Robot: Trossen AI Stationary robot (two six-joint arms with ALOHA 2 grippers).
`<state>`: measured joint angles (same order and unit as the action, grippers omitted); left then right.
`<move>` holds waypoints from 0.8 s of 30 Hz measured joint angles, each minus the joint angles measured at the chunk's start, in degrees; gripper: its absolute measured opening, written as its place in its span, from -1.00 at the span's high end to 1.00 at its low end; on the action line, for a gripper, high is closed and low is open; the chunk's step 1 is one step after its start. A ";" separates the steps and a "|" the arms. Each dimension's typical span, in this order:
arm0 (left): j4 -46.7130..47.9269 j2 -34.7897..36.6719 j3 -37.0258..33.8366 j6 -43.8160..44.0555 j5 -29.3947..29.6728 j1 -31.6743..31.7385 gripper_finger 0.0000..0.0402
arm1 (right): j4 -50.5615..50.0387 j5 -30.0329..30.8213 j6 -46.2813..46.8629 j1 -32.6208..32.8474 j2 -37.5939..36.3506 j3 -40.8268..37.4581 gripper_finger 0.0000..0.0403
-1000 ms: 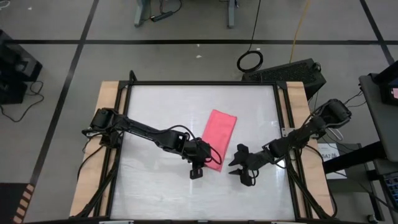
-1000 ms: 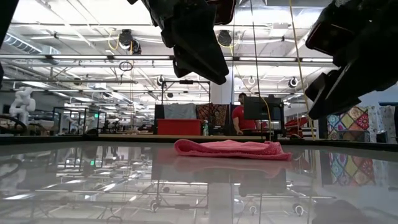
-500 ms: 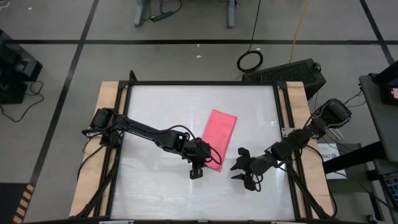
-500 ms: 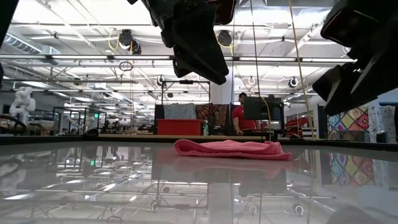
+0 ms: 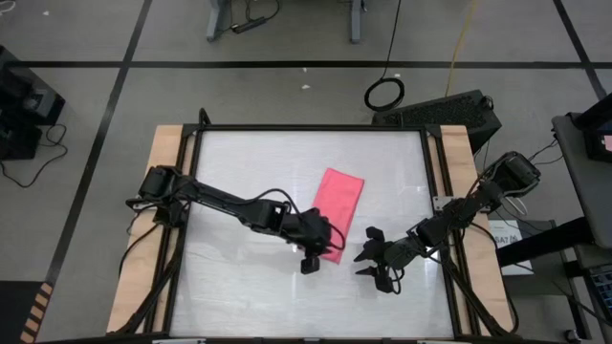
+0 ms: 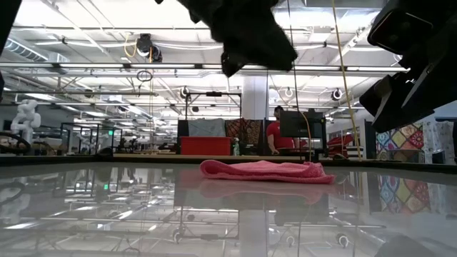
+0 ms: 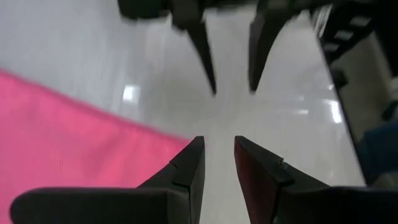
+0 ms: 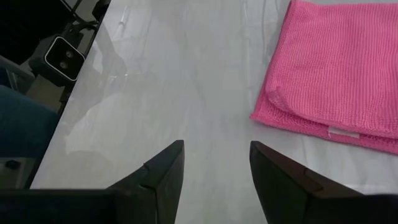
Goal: Roll towel
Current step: Fold the pink towel
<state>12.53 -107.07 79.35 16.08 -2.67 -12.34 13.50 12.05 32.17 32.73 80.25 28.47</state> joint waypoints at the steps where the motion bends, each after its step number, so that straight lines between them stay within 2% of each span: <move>1: -1.37 0.00 0.00 0.00 0.01 -0.02 0.54 | 0.00 -0.02 0.04 0.00 0.00 0.02 0.14; 8: -9.41 0.00 0.00 2.97 2.86 -0.04 0.54 | 0.02 -0.02 0.15 0.00 -0.02 0.02 0.14; 16: -9.84 0.00 0.00 3.09 3.14 0.00 0.54 | 0.00 0.00 0.17 -0.06 -0.04 0.04 0.14; 20: -10.05 0.00 0.00 2.99 1.31 0.02 0.54 | 0.00 0.02 0.08 -0.10 -0.04 0.06 0.14; 24: -9.83 0.00 0.00 1.01 2.87 0.81 0.54 | 0.00 0.04 0.00 -0.17 -0.04 0.06 0.14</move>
<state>2.70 -107.07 79.35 17.08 0.20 -11.53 13.50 12.10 32.16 32.56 80.20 28.53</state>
